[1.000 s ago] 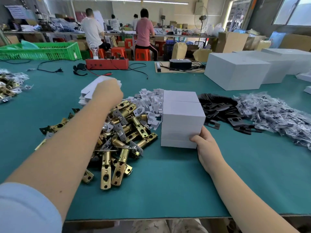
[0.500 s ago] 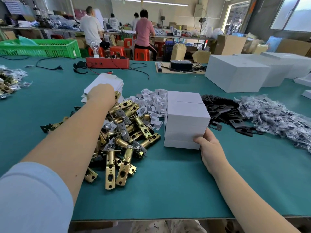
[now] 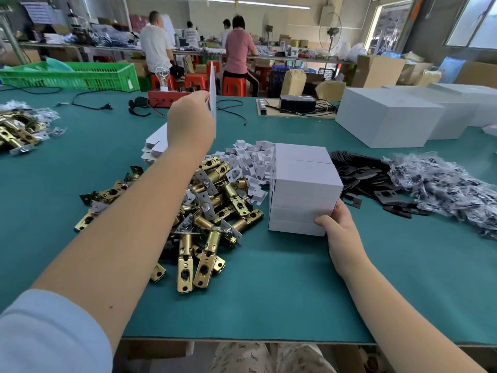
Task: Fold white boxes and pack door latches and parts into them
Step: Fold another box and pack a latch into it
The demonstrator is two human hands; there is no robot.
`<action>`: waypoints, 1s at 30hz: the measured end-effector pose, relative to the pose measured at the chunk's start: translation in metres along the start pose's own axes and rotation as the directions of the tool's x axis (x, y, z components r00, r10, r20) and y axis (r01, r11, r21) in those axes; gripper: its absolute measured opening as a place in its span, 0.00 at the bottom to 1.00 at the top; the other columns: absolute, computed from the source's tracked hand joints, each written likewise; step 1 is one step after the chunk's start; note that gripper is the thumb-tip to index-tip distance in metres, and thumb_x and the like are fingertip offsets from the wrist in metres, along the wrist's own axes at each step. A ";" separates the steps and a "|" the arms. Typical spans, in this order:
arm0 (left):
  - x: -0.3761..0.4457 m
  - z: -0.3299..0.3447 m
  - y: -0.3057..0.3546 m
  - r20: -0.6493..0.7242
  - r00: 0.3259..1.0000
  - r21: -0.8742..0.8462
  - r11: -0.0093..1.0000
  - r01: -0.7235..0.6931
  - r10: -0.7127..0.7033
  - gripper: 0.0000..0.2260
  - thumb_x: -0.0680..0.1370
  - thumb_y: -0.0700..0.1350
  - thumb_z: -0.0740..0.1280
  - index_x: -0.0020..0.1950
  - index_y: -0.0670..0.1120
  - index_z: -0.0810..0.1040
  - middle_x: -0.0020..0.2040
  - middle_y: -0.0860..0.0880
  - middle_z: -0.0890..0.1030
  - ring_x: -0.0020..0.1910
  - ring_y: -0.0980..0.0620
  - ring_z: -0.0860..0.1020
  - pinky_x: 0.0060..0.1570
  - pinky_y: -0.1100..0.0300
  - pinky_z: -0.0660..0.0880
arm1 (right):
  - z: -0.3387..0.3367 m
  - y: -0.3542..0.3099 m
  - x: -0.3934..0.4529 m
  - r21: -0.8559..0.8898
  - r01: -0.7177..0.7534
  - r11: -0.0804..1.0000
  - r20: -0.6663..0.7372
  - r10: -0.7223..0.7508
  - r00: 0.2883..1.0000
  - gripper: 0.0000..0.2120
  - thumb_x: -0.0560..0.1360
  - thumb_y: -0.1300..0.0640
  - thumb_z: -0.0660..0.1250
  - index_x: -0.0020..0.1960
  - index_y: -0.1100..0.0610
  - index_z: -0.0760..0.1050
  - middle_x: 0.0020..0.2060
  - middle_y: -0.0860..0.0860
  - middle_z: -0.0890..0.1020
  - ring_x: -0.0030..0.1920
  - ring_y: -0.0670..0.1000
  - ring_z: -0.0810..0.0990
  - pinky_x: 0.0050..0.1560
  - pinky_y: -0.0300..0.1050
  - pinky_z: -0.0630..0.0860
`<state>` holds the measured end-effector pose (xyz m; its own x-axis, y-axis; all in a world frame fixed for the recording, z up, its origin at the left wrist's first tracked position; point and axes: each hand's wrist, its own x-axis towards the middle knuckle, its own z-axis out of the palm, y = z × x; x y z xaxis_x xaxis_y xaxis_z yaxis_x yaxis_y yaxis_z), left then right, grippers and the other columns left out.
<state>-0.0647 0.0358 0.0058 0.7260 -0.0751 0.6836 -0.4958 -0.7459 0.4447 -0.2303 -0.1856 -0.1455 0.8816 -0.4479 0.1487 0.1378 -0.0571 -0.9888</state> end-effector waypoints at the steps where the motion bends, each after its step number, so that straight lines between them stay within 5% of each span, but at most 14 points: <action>1: -0.005 -0.001 0.007 -0.031 0.999 -0.119 0.993 0.013 -0.017 0.12 0.80 0.33 0.55 0.46 0.49 0.72 0.42 0.45 0.74 0.42 0.50 0.70 0.43 0.60 0.64 | 0.001 -0.002 -0.002 -0.011 0.003 1.000 -0.036 -0.003 0.999 0.30 0.67 0.59 0.62 0.69 0.51 0.67 0.62 0.47 0.77 0.63 0.46 0.73 0.63 0.45 0.69; 3: -0.019 -0.001 0.020 -0.033 0.996 -0.376 0.924 0.069 -0.088 0.13 0.81 0.35 0.57 0.57 0.45 0.80 0.52 0.43 0.80 0.50 0.50 0.77 0.51 0.59 0.74 | 0.003 -0.005 -0.007 -0.046 0.044 0.998 -0.120 -0.049 0.992 0.30 0.66 0.56 0.62 0.68 0.50 0.66 0.62 0.48 0.75 0.63 0.46 0.72 0.62 0.44 0.69; 5: -0.036 0.000 0.033 0.038 0.978 -0.598 0.779 0.187 -0.206 0.14 0.81 0.35 0.59 0.66 0.39 0.77 0.61 0.43 0.80 0.56 0.50 0.80 0.52 0.56 0.80 | 0.005 -0.009 -0.014 -0.103 0.146 0.984 -0.179 -0.163 0.970 0.26 0.66 0.56 0.62 0.63 0.46 0.66 0.59 0.48 0.74 0.60 0.45 0.73 0.58 0.41 0.69; 8: -0.069 0.005 0.050 0.165 0.920 -0.815 0.477 0.330 -0.355 0.14 0.80 0.35 0.63 0.65 0.39 0.76 0.54 0.47 0.82 0.47 0.54 0.83 0.46 0.59 0.81 | 0.005 -0.011 -0.023 -0.149 0.306 0.940 -0.241 -0.335 0.911 0.19 0.68 0.55 0.63 0.57 0.41 0.67 0.53 0.46 0.74 0.53 0.45 0.74 0.55 0.38 0.71; 11: -0.102 0.010 0.060 0.293 0.874 -0.901 0.195 0.388 -0.388 0.12 0.79 0.33 0.64 0.59 0.43 0.80 0.47 0.51 0.84 0.45 0.53 0.84 0.43 0.60 0.81 | 0.002 -0.012 -0.030 -0.073 0.350 0.934 -0.211 -0.357 0.910 0.12 0.69 0.47 0.61 0.53 0.43 0.72 0.42 0.43 0.77 0.42 0.43 0.75 0.46 0.34 0.73; 14: -0.130 0.020 0.070 0.411 0.857 -0.891 0.061 0.449 -0.309 0.14 0.80 0.31 0.63 0.53 0.49 0.81 0.43 0.53 0.85 0.42 0.53 0.83 0.41 0.60 0.81 | 0.001 -0.015 -0.027 0.015 0.277 0.961 -0.152 -0.271 0.950 0.13 0.73 0.46 0.57 0.49 0.50 0.77 0.35 0.47 0.80 0.34 0.49 0.76 0.38 0.41 0.75; 17: -0.155 0.033 0.074 0.512 0.835 -0.846 0.049 0.530 -0.203 0.15 0.79 0.30 0.61 0.53 0.48 0.81 0.45 0.51 0.85 0.45 0.53 0.83 0.42 0.58 0.82 | -0.003 -0.017 -0.022 0.191 0.191 0.963 -0.192 -0.154 0.969 0.16 0.76 0.45 0.55 0.49 0.53 0.77 0.37 0.50 0.83 0.32 0.51 0.78 0.36 0.46 0.76; 20: -0.174 0.039 0.069 0.607 0.791 -0.787 0.081 0.611 -0.077 0.16 0.79 0.30 0.62 0.54 0.48 0.81 0.47 0.51 0.86 0.46 0.51 0.84 0.41 0.57 0.82 | -0.014 -0.018 -0.019 0.343 0.163 0.925 -0.262 -0.072 0.962 0.19 0.75 0.45 0.60 0.60 0.54 0.76 0.52 0.48 0.84 0.50 0.48 0.83 0.48 0.42 0.79; 24: -0.179 0.039 0.063 0.660 0.751 -0.742 0.179 0.646 0.024 0.16 0.73 0.36 0.63 0.57 0.48 0.81 0.48 0.50 0.85 0.47 0.51 0.83 0.41 0.57 0.82 | -0.023 -0.022 -0.016 0.330 0.115 0.937 -0.270 -0.024 0.963 0.08 0.78 0.56 0.63 0.51 0.53 0.81 0.49 0.48 0.85 0.48 0.47 0.83 0.43 0.38 0.79; 27: -0.182 0.039 0.062 0.604 0.797 -0.741 0.355 0.571 -0.021 0.17 0.69 0.47 0.65 0.58 0.54 0.79 0.50 0.53 0.84 0.51 0.52 0.81 0.48 0.57 0.80 | -0.024 -0.026 -0.018 0.298 0.127 0.946 -0.205 -0.066 0.977 0.13 0.78 0.61 0.62 0.46 0.50 0.84 0.46 0.46 0.85 0.45 0.46 0.83 0.42 0.39 0.79; 30: -0.189 0.040 0.061 0.480 0.875 -0.662 0.681 0.314 0.063 0.22 0.71 0.54 0.68 0.65 0.54 0.76 0.50 0.55 0.82 0.49 0.55 0.79 0.46 0.62 0.79 | -0.016 -0.027 -0.024 0.188 0.165 0.968 -0.090 -0.150 0.985 0.13 0.78 0.59 0.63 0.47 0.46 0.83 0.46 0.44 0.85 0.47 0.44 0.82 0.45 0.40 0.79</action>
<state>-0.2130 -0.0224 -0.1196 0.8327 -0.4302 0.3486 -0.4251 -0.0933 0.9003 -0.2624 -0.1873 -0.1226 0.8066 -0.5129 0.2937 0.3632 0.0383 -0.9309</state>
